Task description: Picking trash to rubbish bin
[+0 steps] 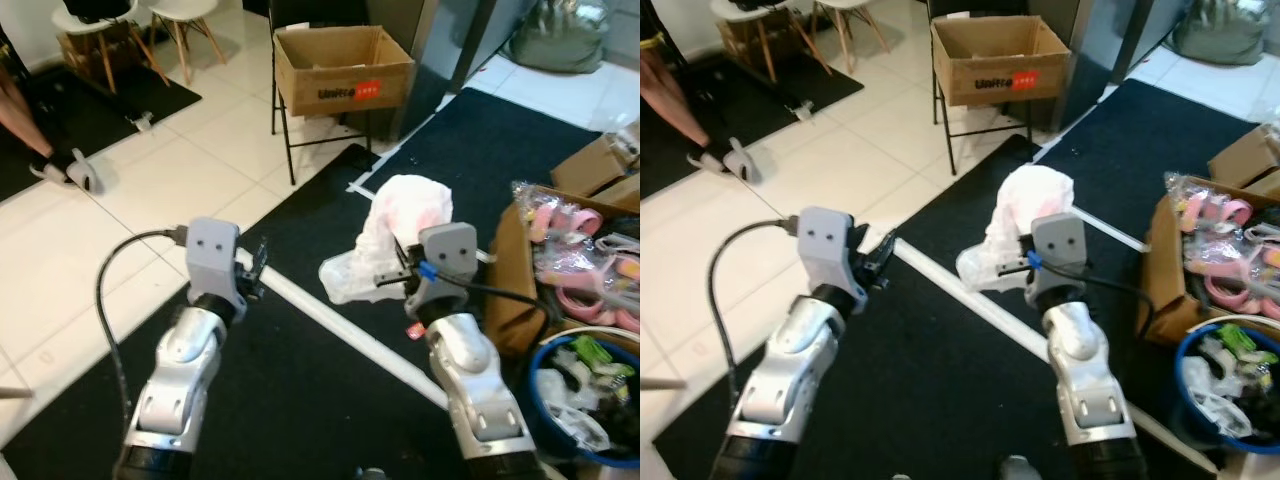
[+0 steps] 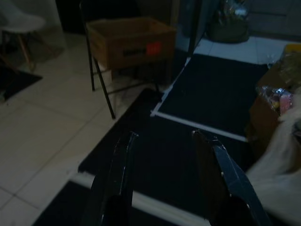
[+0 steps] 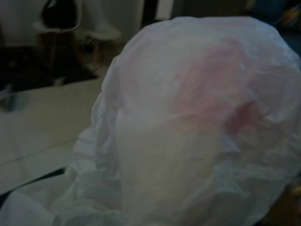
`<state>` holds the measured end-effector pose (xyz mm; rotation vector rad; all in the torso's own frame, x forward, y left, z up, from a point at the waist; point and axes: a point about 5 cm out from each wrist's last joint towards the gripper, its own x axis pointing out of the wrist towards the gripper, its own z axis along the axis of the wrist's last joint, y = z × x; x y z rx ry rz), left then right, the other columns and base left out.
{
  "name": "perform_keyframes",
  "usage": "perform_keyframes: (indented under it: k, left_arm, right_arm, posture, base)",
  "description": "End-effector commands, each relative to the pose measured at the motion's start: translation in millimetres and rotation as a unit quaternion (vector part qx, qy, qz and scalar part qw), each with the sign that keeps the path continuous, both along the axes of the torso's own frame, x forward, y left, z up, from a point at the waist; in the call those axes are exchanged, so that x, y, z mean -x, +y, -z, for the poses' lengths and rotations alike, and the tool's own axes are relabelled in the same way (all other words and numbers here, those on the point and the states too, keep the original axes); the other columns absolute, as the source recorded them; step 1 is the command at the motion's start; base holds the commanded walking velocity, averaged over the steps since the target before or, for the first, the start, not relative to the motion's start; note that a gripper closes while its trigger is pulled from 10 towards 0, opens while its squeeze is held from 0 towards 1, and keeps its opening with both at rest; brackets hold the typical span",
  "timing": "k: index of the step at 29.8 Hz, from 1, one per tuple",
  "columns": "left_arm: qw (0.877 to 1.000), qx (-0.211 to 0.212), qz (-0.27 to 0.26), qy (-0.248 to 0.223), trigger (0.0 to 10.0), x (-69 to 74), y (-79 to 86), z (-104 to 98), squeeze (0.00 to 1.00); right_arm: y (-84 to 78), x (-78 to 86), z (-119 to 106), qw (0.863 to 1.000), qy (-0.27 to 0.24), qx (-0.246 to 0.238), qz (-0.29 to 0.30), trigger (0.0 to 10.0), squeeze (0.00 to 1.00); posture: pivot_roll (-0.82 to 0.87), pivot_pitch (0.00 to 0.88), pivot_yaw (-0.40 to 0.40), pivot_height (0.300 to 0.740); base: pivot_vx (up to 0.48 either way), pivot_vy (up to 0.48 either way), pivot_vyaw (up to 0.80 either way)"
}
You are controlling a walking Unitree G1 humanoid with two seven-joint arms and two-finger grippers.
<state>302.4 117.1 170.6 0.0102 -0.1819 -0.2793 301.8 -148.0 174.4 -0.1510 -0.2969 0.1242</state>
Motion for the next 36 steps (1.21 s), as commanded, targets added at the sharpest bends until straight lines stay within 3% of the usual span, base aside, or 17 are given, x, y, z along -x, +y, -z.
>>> perform_keyframes:
  k: [1, 36]
  left_arm:
    - [1.0, -0.005, -0.009, 0.009, 10.0, 1.8, 4.7, 5.0, 0.0]
    - [1.0, -0.002, -0.01, 0.009, 10.0, 4.8, 4.6, 7.0, 0.0]
  right_arm:
    - [3.2, 2.0, 4.4, 1.0, 0.008, -0.005, -0.003, 10.0, 0.0]
    - [5.1, 2.6, 6.2, 1.0, 0.015, -0.003, -0.018, 10.0, 0.0]
  posture:
    - [0.0, 0.171, 0.007, 0.74]
    - [-0.01, 0.149, -0.012, 0.74]
  base:
    - [0.292, 0.0, 0.0]
    - [0.301, 0.0, 0.0]
